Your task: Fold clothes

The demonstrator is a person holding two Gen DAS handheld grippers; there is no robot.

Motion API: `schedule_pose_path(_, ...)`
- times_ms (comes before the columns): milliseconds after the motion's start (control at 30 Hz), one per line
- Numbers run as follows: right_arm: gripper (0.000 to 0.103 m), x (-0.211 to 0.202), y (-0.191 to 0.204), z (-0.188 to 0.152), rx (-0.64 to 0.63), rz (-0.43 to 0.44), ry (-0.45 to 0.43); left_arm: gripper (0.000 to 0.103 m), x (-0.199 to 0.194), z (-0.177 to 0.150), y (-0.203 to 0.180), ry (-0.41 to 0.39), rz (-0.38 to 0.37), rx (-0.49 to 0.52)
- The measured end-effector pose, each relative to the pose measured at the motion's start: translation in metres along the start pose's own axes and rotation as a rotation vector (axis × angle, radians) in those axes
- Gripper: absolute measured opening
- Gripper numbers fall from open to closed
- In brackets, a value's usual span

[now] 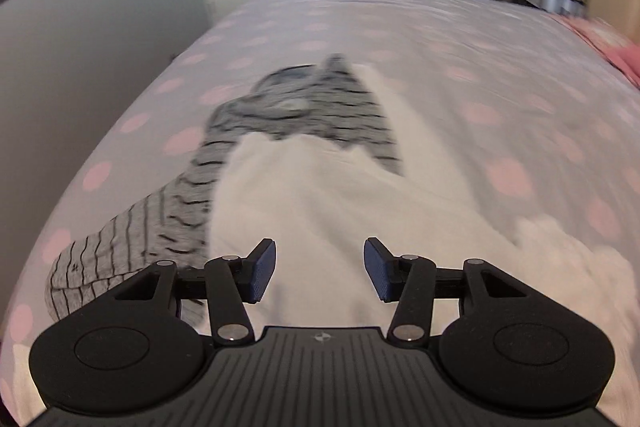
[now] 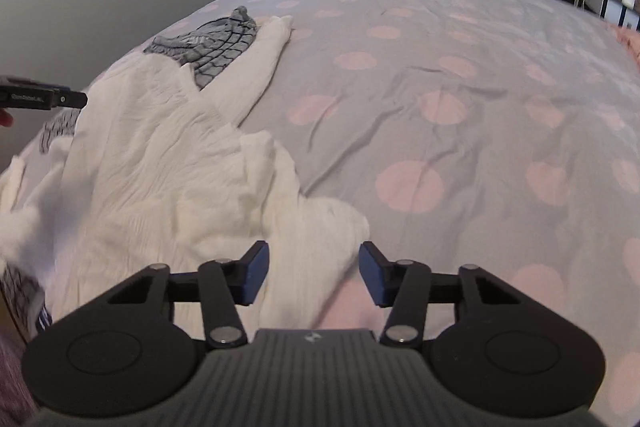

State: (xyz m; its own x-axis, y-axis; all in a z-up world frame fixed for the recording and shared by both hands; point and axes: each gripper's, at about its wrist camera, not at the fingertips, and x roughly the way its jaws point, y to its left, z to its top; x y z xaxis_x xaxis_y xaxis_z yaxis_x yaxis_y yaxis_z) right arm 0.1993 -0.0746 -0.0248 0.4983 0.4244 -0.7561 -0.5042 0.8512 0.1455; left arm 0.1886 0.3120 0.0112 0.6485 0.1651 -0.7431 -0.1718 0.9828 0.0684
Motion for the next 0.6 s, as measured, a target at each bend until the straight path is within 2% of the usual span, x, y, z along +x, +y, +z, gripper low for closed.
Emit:
schedule_pose_path(133,0.054,0.044,-0.004,0.025,0.012,0.033,0.001,0.047,0.033,0.006,0.045,0.006,0.029,-0.152)
schedule_pose_path(233,0.053,0.076,-0.003,0.041,0.018,0.044,0.021,0.047,0.048,0.007,0.056,0.008,0.017,-0.205)
schedule_pose_path(400,0.051,0.118,0.0,0.048,0.075,0.113,0.07,0.048,0.063,0.006,0.057,0.015,-0.01,-0.209)
schedule_pose_path(433,0.048,0.123,0.002,0.047,0.071,0.12,0.081,0.048,0.067,0.006,0.055,0.023,-0.009,-0.208)
schedule_pose_path(467,0.034,0.128,0.005,0.044,0.059,0.117,0.093,0.047,0.068,0.006,0.052,0.023,-0.006,-0.199)
schedule_pose_path(533,0.017,0.131,0.007,0.041,0.039,0.1,0.104,0.033,0.069,0.005,0.048,0.023,0.0,-0.18)
schedule_pose_path(567,0.008,0.129,0.004,0.041,0.046,0.11,0.1,0.031,0.066,0.006,0.045,0.011,0.009,-0.164)
schedule_pose_path(600,0.008,0.126,0.001,0.042,0.058,0.123,0.097,0.028,0.064,0.006,0.043,-0.001,0.017,-0.147)
